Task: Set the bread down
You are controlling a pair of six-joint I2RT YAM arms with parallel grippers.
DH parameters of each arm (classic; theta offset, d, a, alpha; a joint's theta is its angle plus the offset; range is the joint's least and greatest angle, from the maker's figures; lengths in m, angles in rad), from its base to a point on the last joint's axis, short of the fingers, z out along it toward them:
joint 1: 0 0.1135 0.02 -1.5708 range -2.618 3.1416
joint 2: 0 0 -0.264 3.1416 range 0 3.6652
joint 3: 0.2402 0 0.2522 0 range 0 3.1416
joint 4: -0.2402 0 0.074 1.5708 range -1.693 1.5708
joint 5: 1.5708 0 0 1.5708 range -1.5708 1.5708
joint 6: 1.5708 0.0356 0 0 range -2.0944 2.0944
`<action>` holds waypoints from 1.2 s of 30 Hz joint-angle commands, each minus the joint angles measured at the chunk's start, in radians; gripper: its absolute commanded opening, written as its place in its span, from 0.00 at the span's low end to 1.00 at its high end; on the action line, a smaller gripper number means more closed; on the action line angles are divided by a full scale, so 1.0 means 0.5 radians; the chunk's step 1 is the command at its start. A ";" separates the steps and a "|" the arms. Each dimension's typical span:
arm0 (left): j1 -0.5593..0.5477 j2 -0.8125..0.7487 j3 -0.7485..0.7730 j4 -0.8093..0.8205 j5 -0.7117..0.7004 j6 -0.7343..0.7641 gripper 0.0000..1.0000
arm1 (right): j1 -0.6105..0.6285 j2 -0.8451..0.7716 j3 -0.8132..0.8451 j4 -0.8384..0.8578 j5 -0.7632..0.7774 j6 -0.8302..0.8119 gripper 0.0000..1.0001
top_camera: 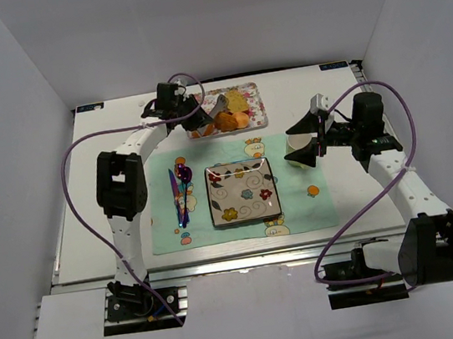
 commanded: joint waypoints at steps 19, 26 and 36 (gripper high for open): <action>0.022 -1.317 -1.161 0.328 0.304 -0.139 0.00 | -0.048 -0.087 0.088 -0.109 -0.017 -0.084 0.82; 0.009 -2.060 -1.944 0.055 0.458 0.002 0.00 | -0.064 -0.066 0.149 -0.207 -0.011 -0.145 0.82; 0.006 -2.241 -2.147 -0.218 0.445 0.204 0.12 | -0.064 -0.020 0.211 -0.235 -0.032 -0.124 0.82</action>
